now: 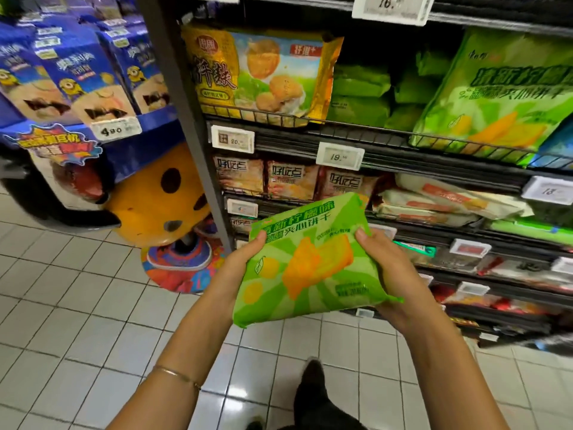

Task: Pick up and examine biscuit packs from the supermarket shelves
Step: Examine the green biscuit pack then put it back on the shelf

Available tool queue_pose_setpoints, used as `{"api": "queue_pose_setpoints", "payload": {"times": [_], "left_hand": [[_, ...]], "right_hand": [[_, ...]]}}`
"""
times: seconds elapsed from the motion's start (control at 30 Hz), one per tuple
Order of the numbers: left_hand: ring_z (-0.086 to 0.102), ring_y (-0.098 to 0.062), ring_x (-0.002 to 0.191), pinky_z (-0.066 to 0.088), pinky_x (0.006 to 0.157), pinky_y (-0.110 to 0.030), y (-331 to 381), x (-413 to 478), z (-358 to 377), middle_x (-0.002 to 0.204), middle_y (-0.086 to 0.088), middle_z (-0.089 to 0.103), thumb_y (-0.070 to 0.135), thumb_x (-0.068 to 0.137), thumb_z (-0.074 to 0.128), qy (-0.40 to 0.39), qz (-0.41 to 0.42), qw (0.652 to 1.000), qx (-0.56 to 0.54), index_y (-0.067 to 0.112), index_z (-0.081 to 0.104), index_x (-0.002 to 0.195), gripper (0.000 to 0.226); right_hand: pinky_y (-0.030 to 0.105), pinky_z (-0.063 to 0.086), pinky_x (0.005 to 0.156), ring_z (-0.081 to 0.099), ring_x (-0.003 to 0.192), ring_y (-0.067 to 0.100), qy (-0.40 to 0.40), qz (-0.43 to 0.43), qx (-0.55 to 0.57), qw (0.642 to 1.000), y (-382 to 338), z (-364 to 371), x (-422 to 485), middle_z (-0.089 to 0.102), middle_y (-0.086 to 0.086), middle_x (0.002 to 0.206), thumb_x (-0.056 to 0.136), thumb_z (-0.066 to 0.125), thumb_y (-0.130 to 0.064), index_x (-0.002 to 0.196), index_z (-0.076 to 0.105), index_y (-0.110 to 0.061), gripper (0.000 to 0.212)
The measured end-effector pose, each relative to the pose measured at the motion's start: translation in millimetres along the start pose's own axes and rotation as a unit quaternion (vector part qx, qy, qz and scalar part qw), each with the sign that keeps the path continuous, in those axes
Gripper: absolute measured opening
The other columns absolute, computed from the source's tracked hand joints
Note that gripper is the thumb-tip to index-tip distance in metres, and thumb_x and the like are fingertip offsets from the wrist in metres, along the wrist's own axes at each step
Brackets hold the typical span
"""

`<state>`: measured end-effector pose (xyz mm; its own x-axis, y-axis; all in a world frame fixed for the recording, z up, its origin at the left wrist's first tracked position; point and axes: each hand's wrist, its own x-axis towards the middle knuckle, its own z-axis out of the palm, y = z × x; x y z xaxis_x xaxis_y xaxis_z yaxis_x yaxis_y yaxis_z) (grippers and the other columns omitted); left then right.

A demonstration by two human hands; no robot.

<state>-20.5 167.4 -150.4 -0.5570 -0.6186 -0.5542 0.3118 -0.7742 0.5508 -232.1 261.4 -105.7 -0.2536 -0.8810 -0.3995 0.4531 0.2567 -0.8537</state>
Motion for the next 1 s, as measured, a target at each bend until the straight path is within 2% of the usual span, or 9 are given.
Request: {"api": "queue_pose_setpoints", "payload": {"times": [0.1, 0.23, 0.4, 0.5, 0.6, 0.7, 0.83, 0.93, 1.0], "left_hand": [[0.073, -0.038, 0.112, 0.063, 0.079, -0.05, -6, -19, -23, 0.128, -0.017, 0.073, 0.041, 0.092, 0.064, -0.028, 0.015, 0.999, -0.011, 0.017, 0.082, 0.113, 0.037], [0.071, -0.037, 0.117, 0.062, 0.084, -0.051, -10, -36, -46, 0.132, -0.016, 0.071, 0.044, 0.089, 0.068, -0.068, 0.004, 0.998, 0.012, 0.019, 0.08, 0.118, 0.04], [0.067, -0.038, 0.124, 0.059, 0.091, -0.054, -18, -53, -63, 0.138, -0.015, 0.068, 0.048, 0.084, 0.078, -0.072, -0.001, 0.996, 0.043, 0.023, 0.076, 0.125, 0.048], [0.068, -0.038, 0.122, 0.059, 0.089, -0.054, -19, -62, -67, 0.135, -0.015, 0.069, 0.048, 0.076, 0.083, -0.078, 0.001, 0.996, 0.043, 0.024, 0.078, 0.121, 0.051], [0.07, -0.038, 0.119, 0.061, 0.084, -0.052, -15, -66, -68, 0.133, -0.015, 0.071, 0.046, 0.075, 0.08, -0.074, 0.005, 0.997, 0.022, 0.022, 0.081, 0.116, 0.048], [0.072, -0.035, 0.114, 0.063, 0.08, -0.048, -7, -69, -66, 0.128, -0.014, 0.073, 0.044, 0.084, 0.073, -0.057, 0.028, 0.998, -0.004, 0.021, 0.082, 0.111, 0.038], [0.075, -0.033, 0.11, 0.064, 0.076, -0.046, 8, -65, -56, 0.125, -0.012, 0.075, 0.043, 0.091, 0.064, -0.024, 0.037, 0.998, -0.039, 0.019, 0.085, 0.104, 0.035], [0.078, -0.027, 0.102, 0.066, 0.073, -0.043, 15, -57, -50, 0.116, -0.006, 0.079, 0.042, 0.085, 0.07, -0.009, -0.007, 0.997, -0.082, 0.016, 0.086, 0.097, 0.032], [0.071, -0.027, 0.119, 0.064, 0.087, -0.047, 14, -49, -47, 0.13, -0.004, 0.073, 0.034, 0.082, 0.077, -0.005, -0.03, 0.987, -0.157, 0.015, 0.079, 0.114, 0.037]], "right_hand": [[0.048, 0.06, 0.082, 0.071, 0.104, 0.036, 0.006, 0.01, 0.038, 0.999, 22, 7, -18, 0.069, 0.023, 0.129, 0.087, 0.067, -0.035, 0.136, 0.061, -0.01, 0.055], [0.04, 0.061, 0.074, 0.075, 0.103, 0.028, -0.022, 0.002, 0.012, 1.0, 49, 9, -45, 0.074, 0.012, 0.125, 0.097, 0.059, -0.028, 0.124, 0.072, -0.026, 0.029], [0.044, 0.063, 0.075, 0.075, 0.095, 0.029, 0.005, 0.01, 0.014, 1.0, 67, 14, -72, 0.075, 0.015, 0.115, 0.097, 0.059, -0.021, 0.126, 0.068, -0.011, 0.031], [0.041, 0.062, 0.069, 0.077, 0.09, 0.029, 0.018, 0.025, 0.035, 0.999, 69, 20, -76, 0.078, 0.013, 0.106, 0.099, 0.056, -0.029, 0.11, 0.077, -0.016, 0.028], [0.043, 0.062, 0.071, 0.077, 0.097, 0.032, 0.037, 0.049, 0.045, 0.997, 66, 25, -71, 0.078, 0.014, 0.112, 0.101, 0.053, -0.041, 0.109, 0.081, -0.019, 0.037], [0.037, 0.061, 0.068, 0.078, 0.093, 0.027, 0.058, 0.026, 0.019, 0.998, 58, 28, -61, 0.079, 0.009, 0.109, 0.104, 0.05, -0.044, 0.103, 0.083, -0.023, 0.039], [0.045, 0.058, 0.087, 0.072, 0.105, 0.031, 0.065, -0.006, 0.003, 0.998, 45, 29, -39, 0.074, 0.014, 0.12, 0.1, 0.054, -0.048, 0.124, 0.073, -0.011, 0.048], [0.037, 0.062, 0.073, 0.076, 0.1, 0.024, 0.032, -0.016, -0.008, 0.999, 27, 32, -20, 0.077, 0.009, 0.116, 0.101, 0.055, -0.047, 0.111, 0.077, -0.018, 0.038], [0.03, 0.059, 0.068, 0.077, 0.096, 0.02, 0.038, -0.048, -0.068, 0.996, 9, 38, -3, 0.078, 0.002, 0.112, 0.103, 0.057, -0.043, 0.109, 0.073, -0.022, 0.027]]}}
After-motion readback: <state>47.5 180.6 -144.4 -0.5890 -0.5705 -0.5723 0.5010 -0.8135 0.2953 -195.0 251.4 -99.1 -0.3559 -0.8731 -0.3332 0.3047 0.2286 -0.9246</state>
